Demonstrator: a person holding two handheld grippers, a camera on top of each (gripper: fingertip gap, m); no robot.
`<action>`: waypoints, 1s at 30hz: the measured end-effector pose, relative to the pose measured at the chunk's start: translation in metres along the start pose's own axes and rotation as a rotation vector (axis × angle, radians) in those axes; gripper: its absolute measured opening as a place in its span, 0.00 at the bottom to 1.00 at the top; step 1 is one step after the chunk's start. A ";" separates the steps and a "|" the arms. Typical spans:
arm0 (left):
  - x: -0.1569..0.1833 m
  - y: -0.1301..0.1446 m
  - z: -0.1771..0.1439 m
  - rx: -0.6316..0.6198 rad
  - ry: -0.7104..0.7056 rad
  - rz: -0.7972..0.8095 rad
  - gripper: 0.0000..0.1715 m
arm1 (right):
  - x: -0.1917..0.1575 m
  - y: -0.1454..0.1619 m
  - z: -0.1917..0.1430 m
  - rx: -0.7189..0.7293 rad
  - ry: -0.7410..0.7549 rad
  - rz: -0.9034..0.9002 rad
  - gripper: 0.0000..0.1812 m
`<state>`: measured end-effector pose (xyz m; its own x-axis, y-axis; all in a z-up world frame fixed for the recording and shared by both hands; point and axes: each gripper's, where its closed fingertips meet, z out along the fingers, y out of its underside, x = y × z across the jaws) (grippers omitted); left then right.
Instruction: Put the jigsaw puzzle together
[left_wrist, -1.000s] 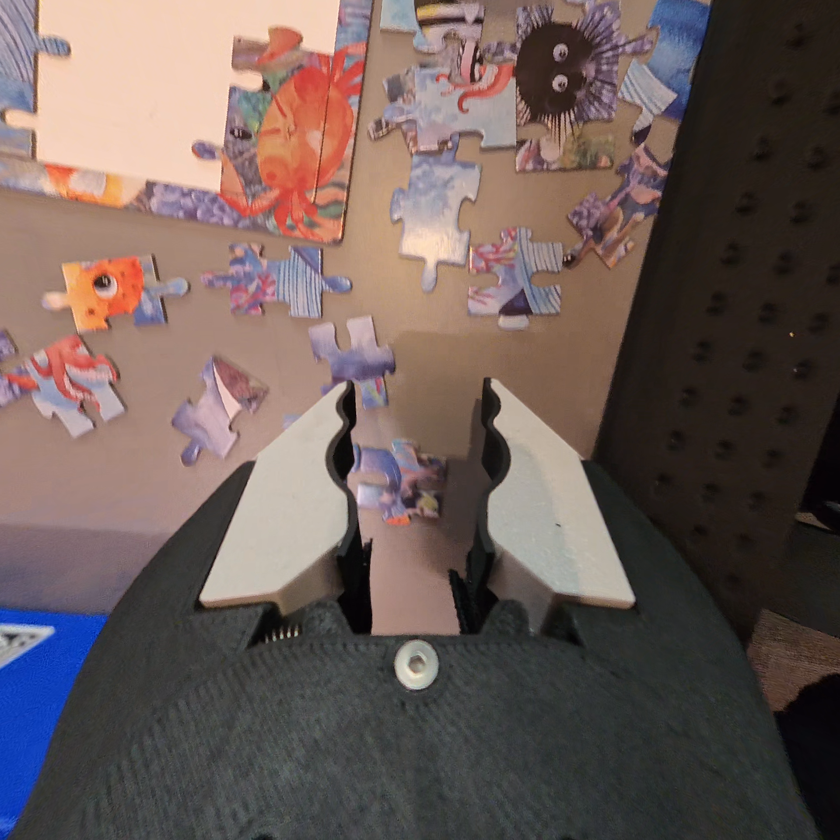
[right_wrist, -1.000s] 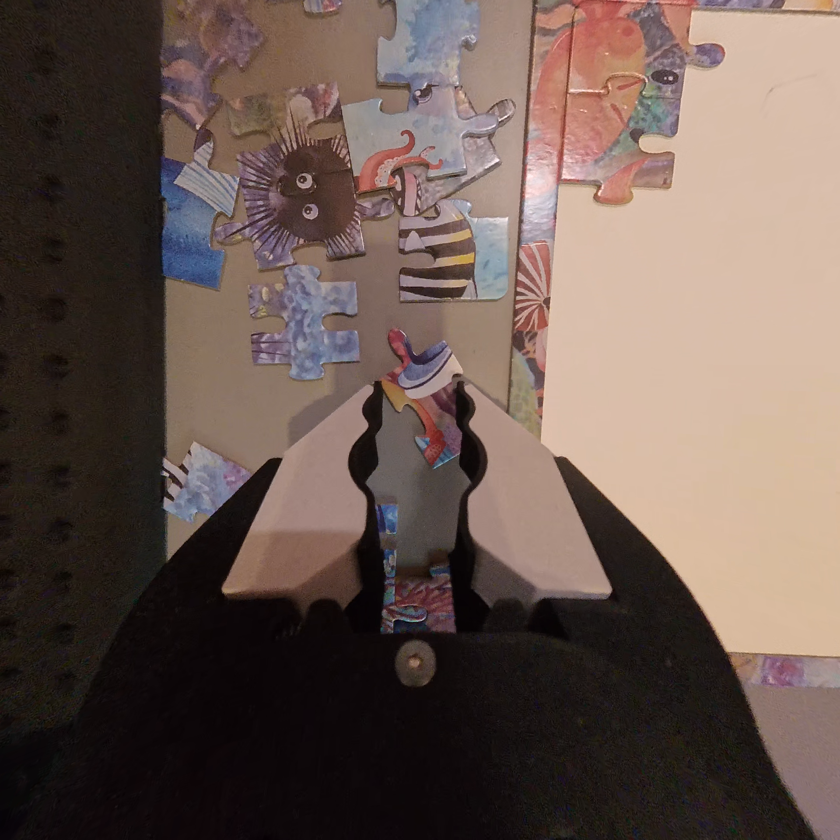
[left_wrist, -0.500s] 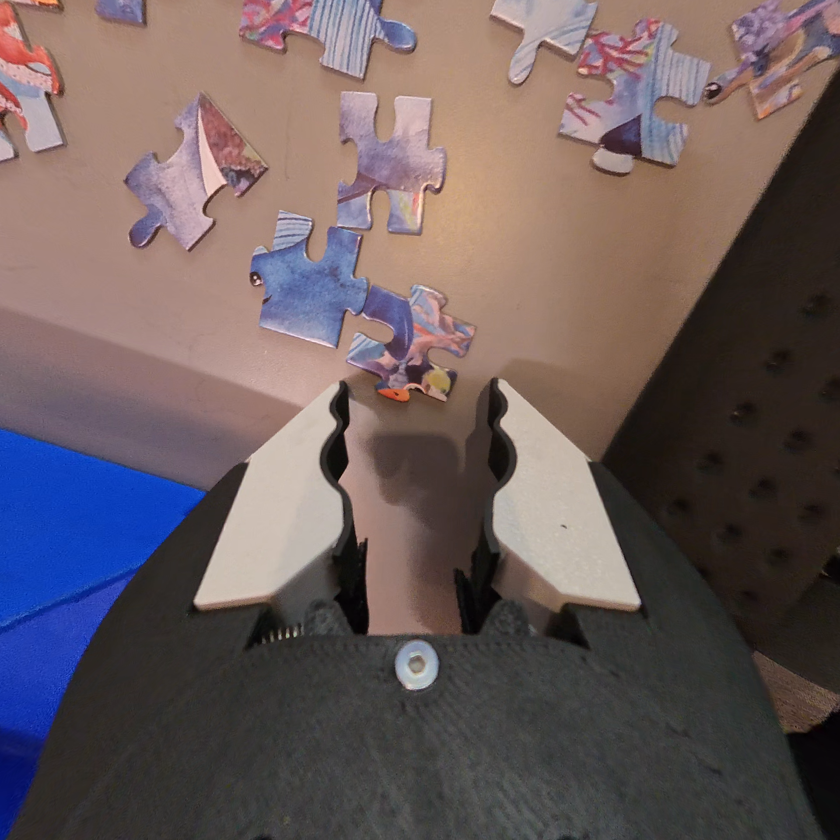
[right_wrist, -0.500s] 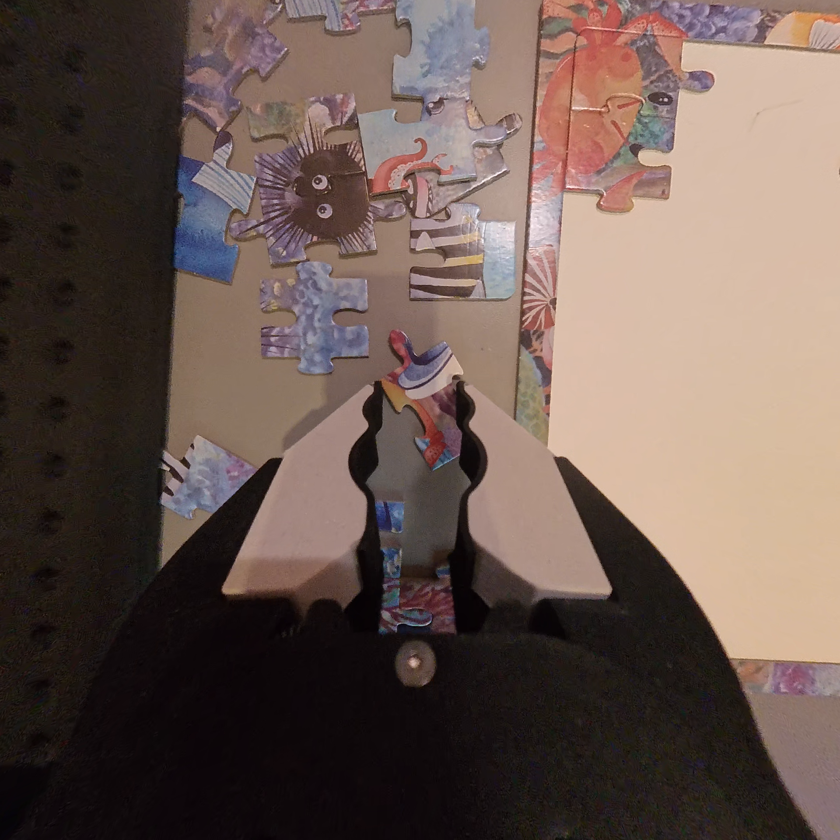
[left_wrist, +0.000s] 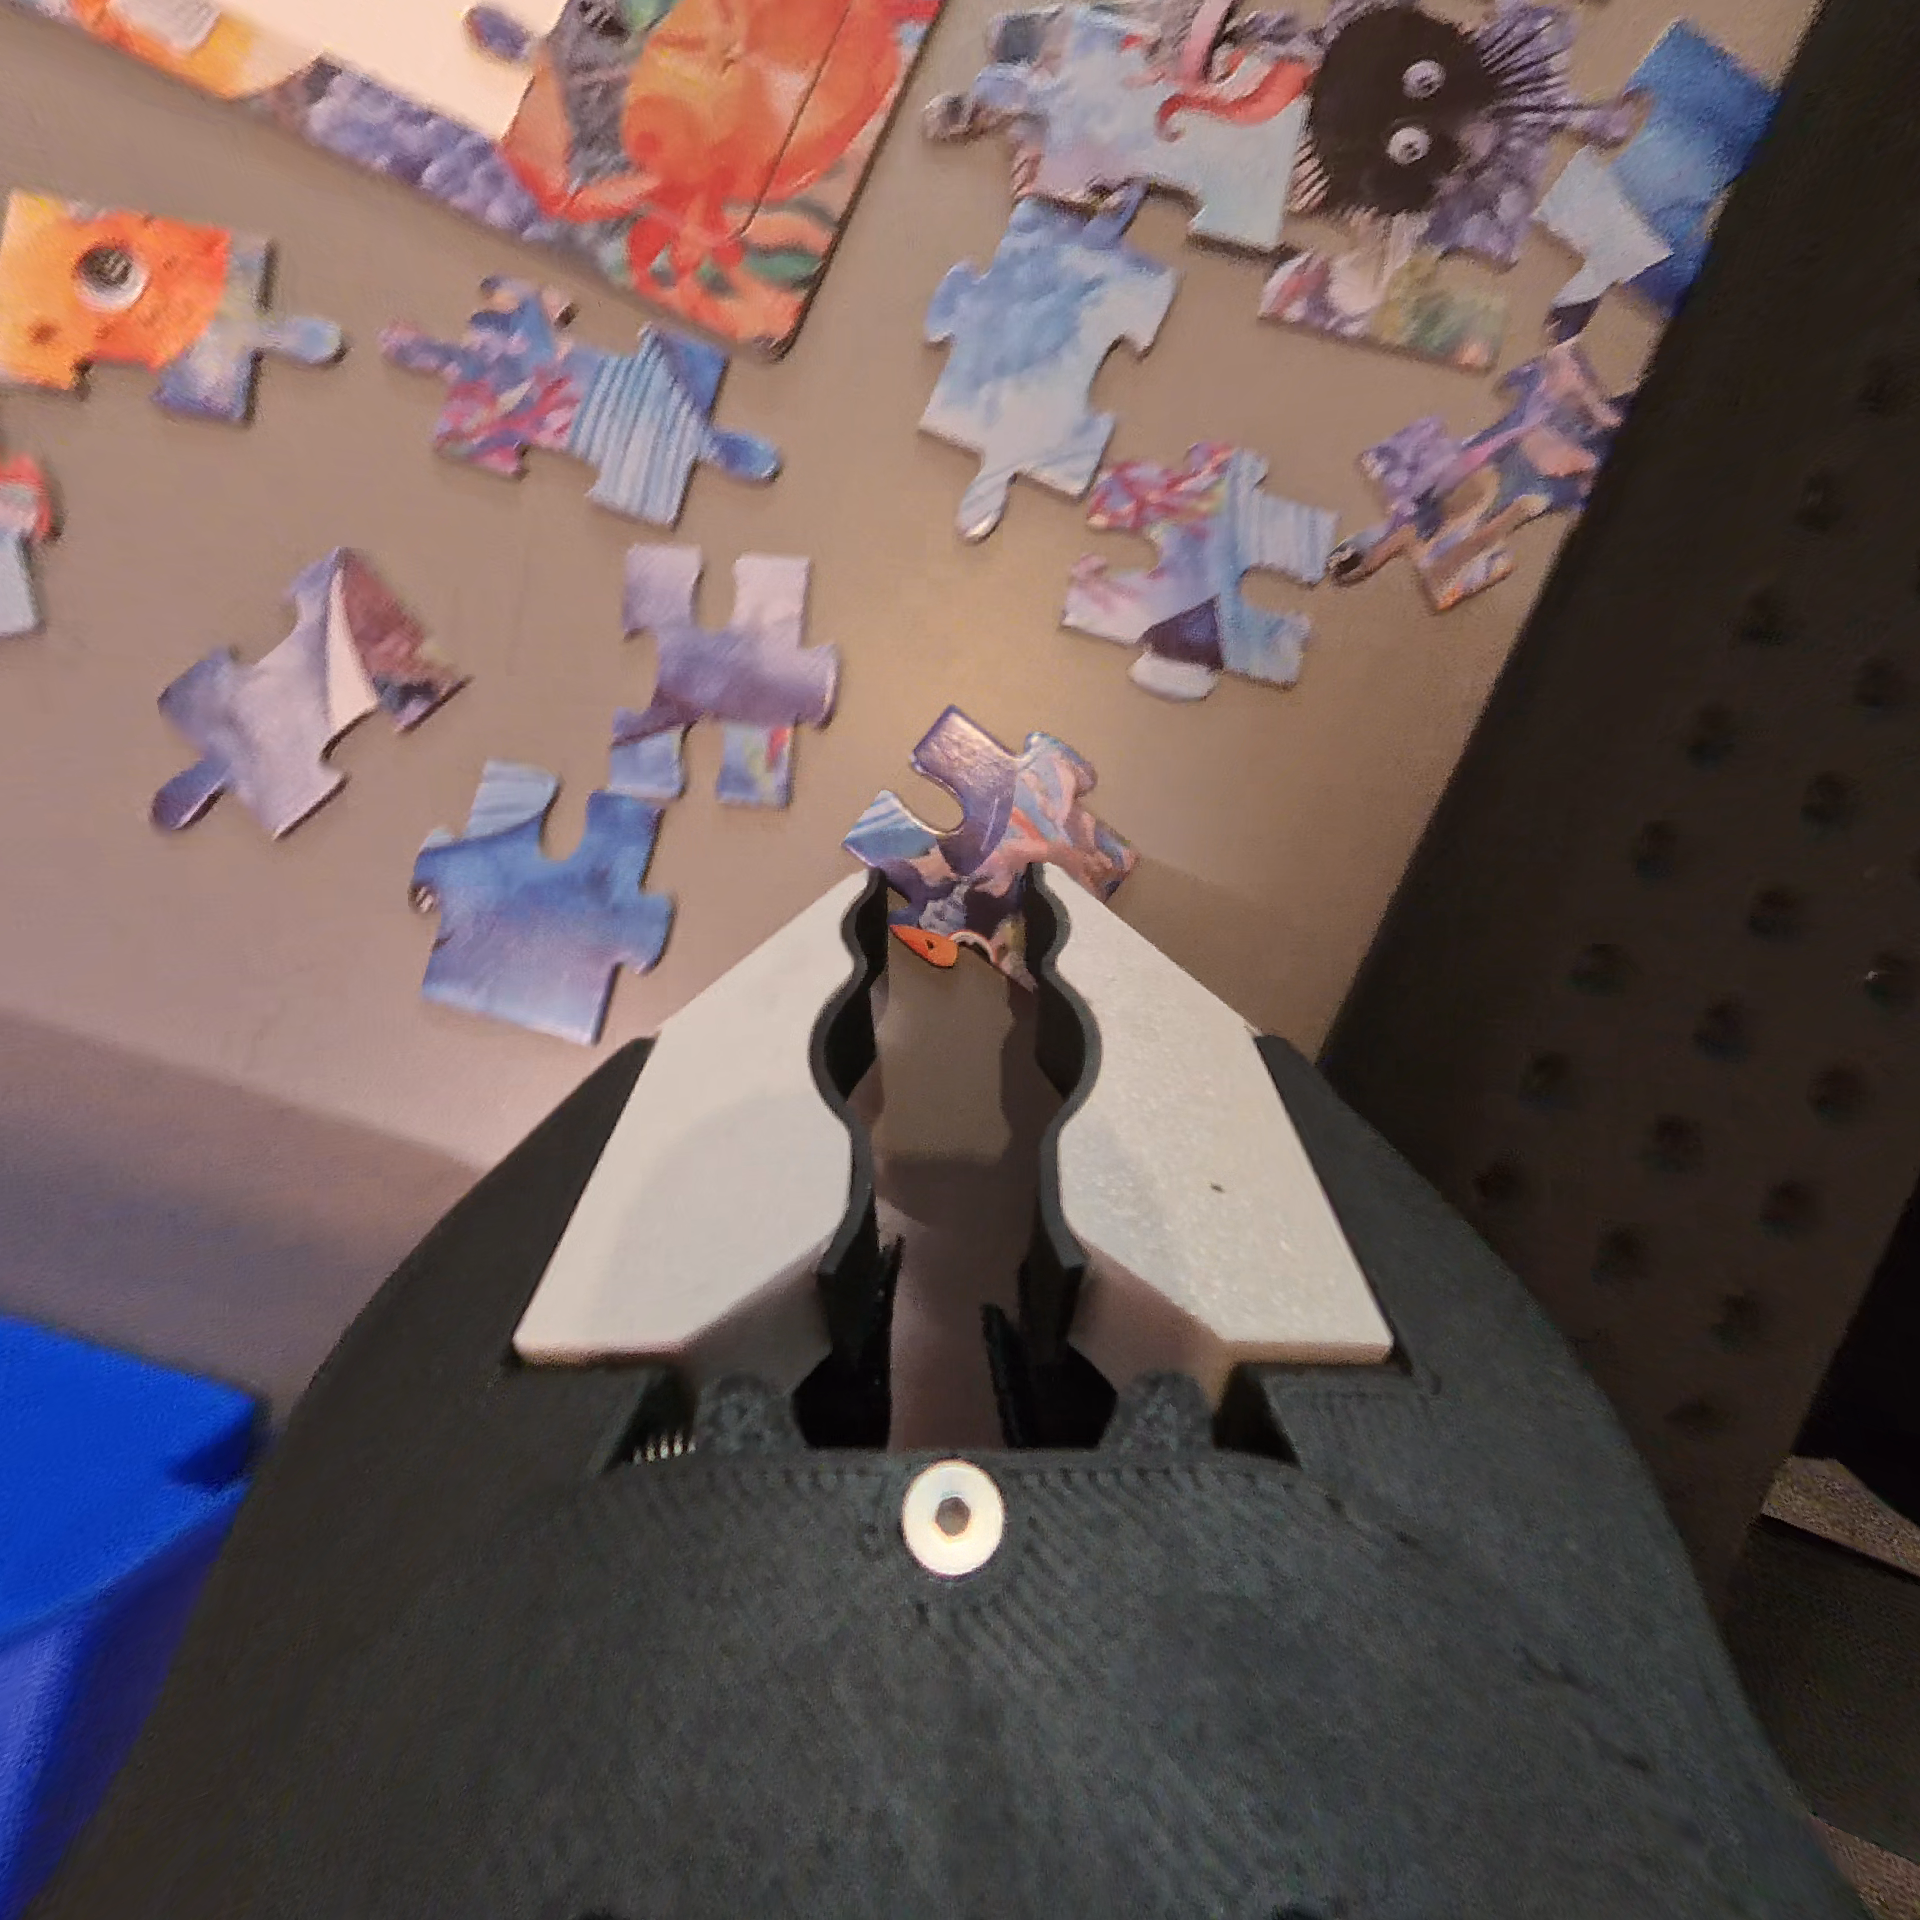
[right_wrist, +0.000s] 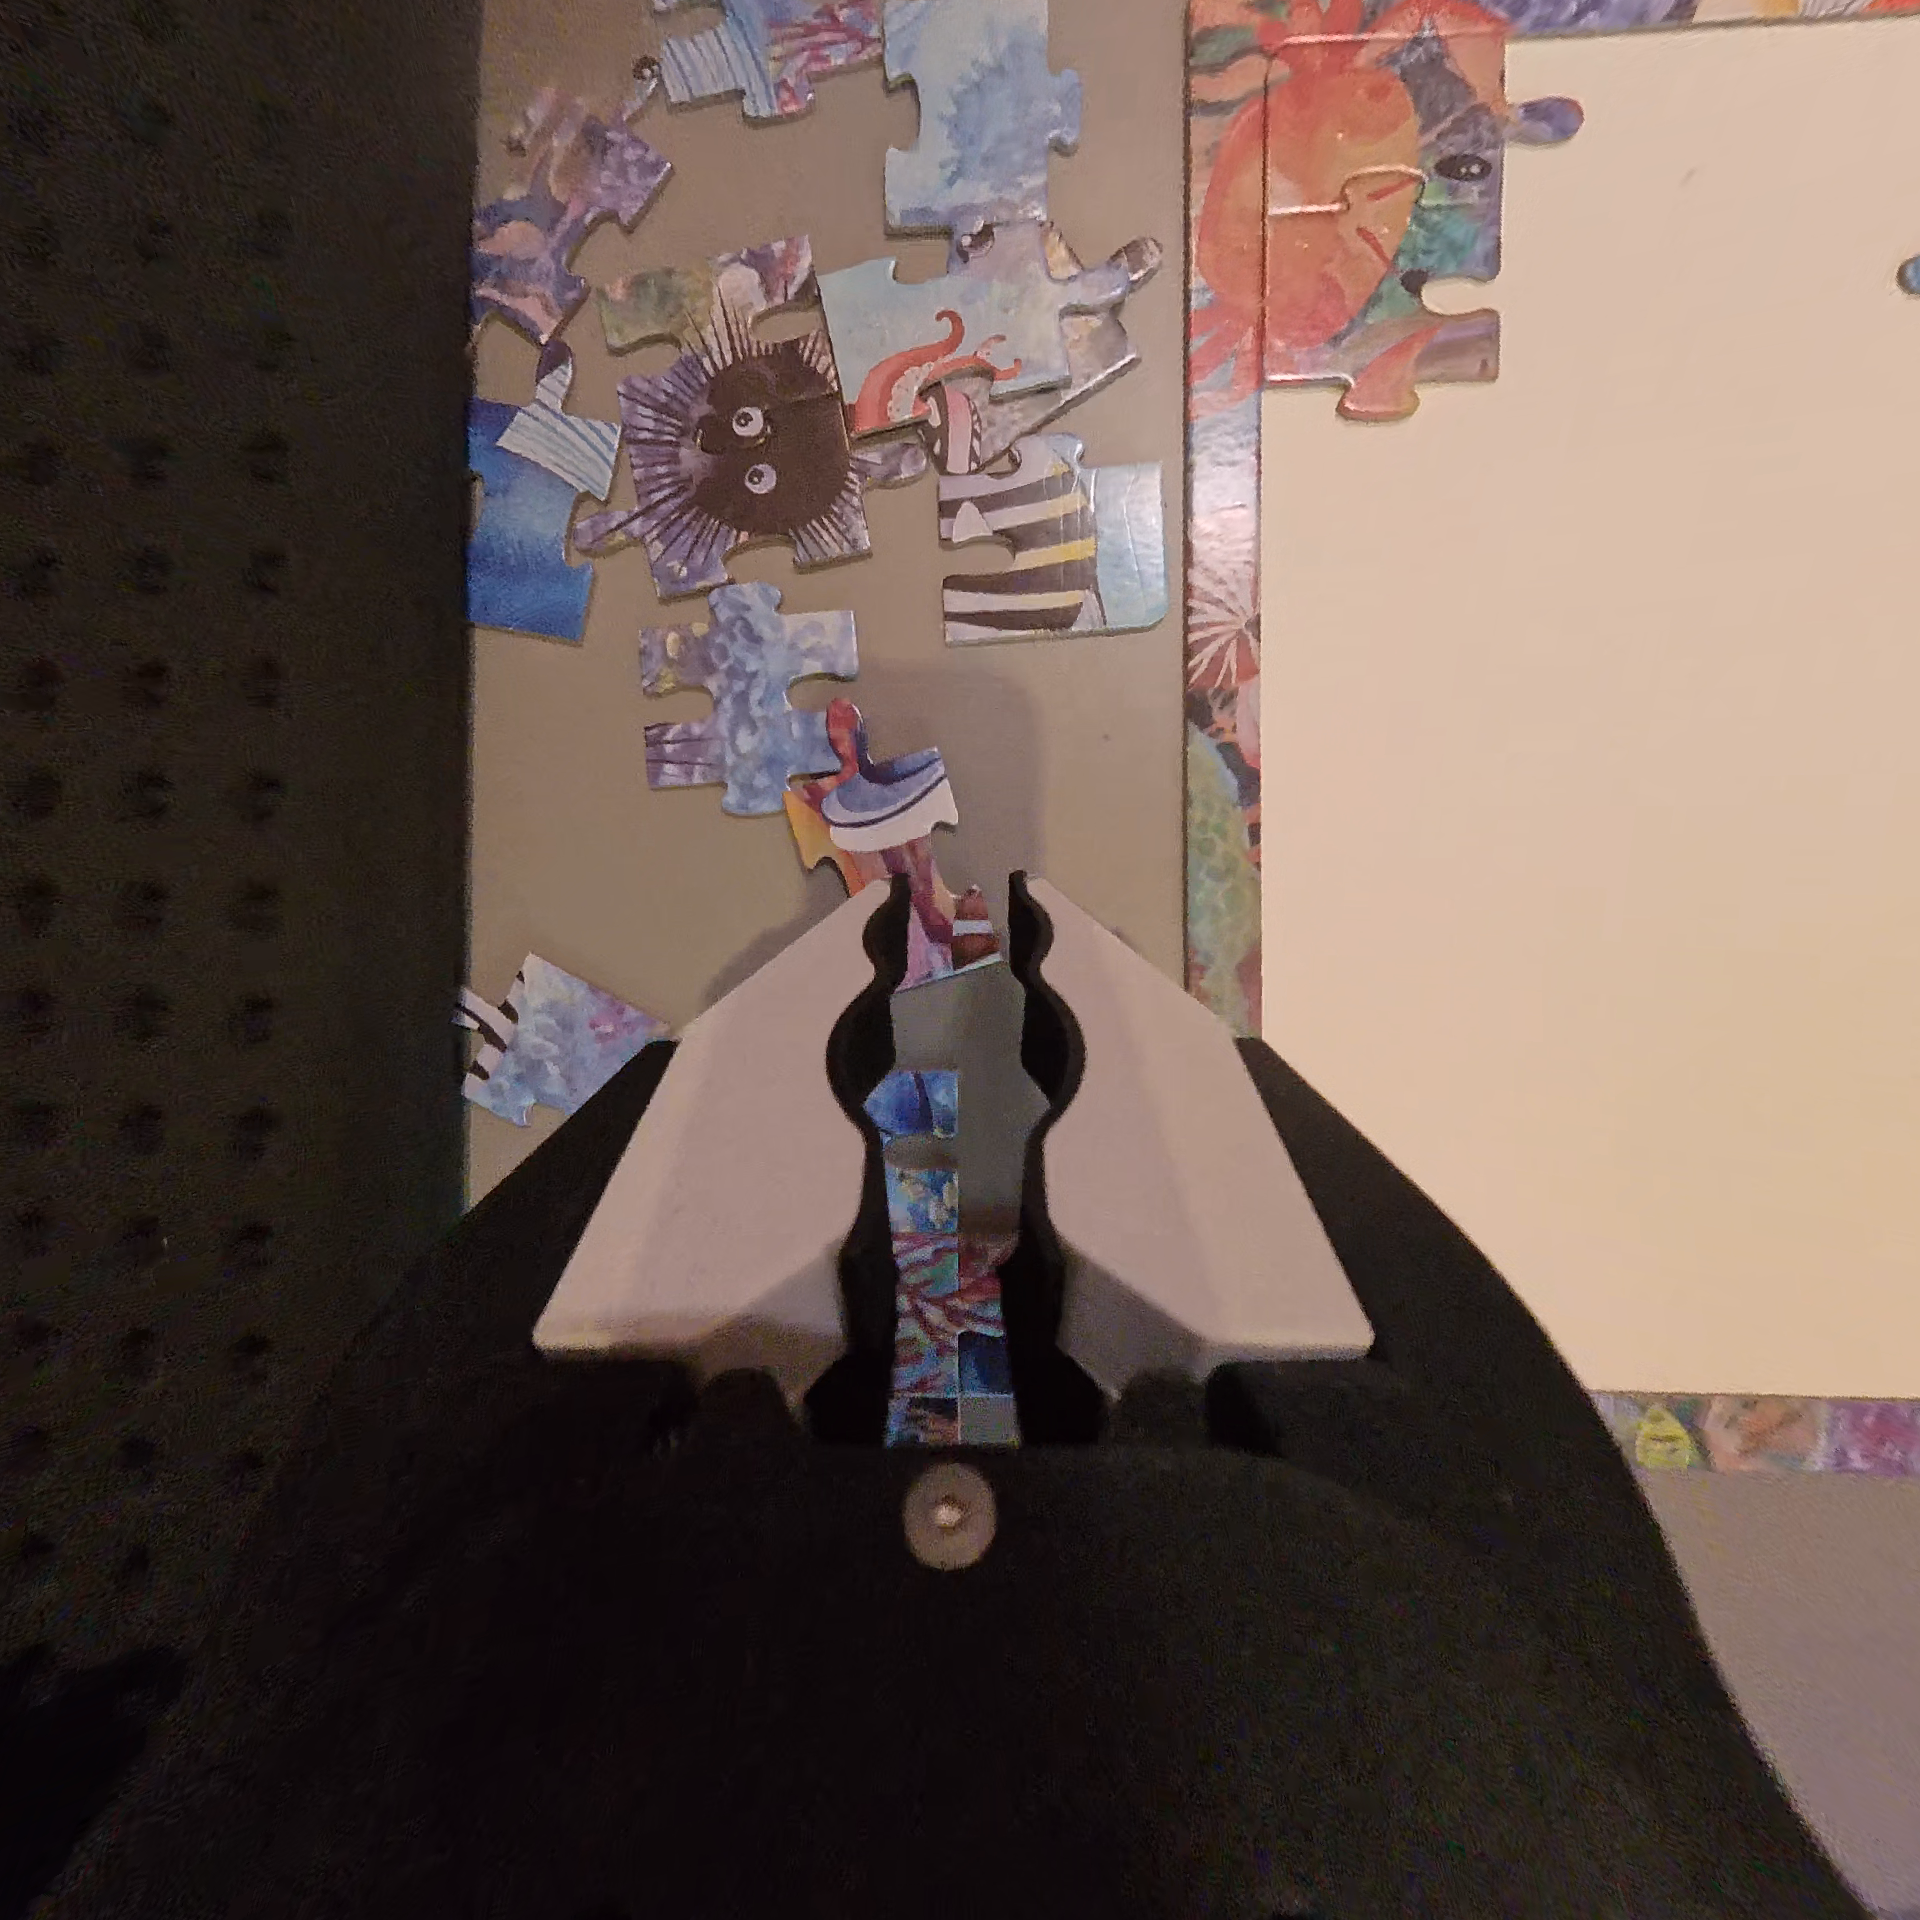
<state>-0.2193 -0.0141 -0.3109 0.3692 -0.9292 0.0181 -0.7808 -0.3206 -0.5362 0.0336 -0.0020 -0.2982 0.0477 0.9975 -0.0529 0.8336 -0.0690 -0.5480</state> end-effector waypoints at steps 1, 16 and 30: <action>0.004 -0.004 0.003 -0.010 -0.003 0.018 0.16 | -0.001 0.004 -0.002 -0.020 0.000 0.016 0.14; 0.017 -0.049 0.009 0.033 -0.003 0.100 0.33 | -0.016 0.093 -0.064 -0.139 0.181 0.188 0.37; 0.055 -0.075 0.023 0.025 0.128 0.231 0.34 | -0.007 0.066 -0.051 0.000 0.190 0.120 0.31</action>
<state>-0.1289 -0.0373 -0.2894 0.1145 -0.9934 -0.0011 -0.8238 -0.0943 -0.5589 0.1165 -0.0128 -0.2914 0.2493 0.9676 0.0406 0.8159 -0.1873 -0.5470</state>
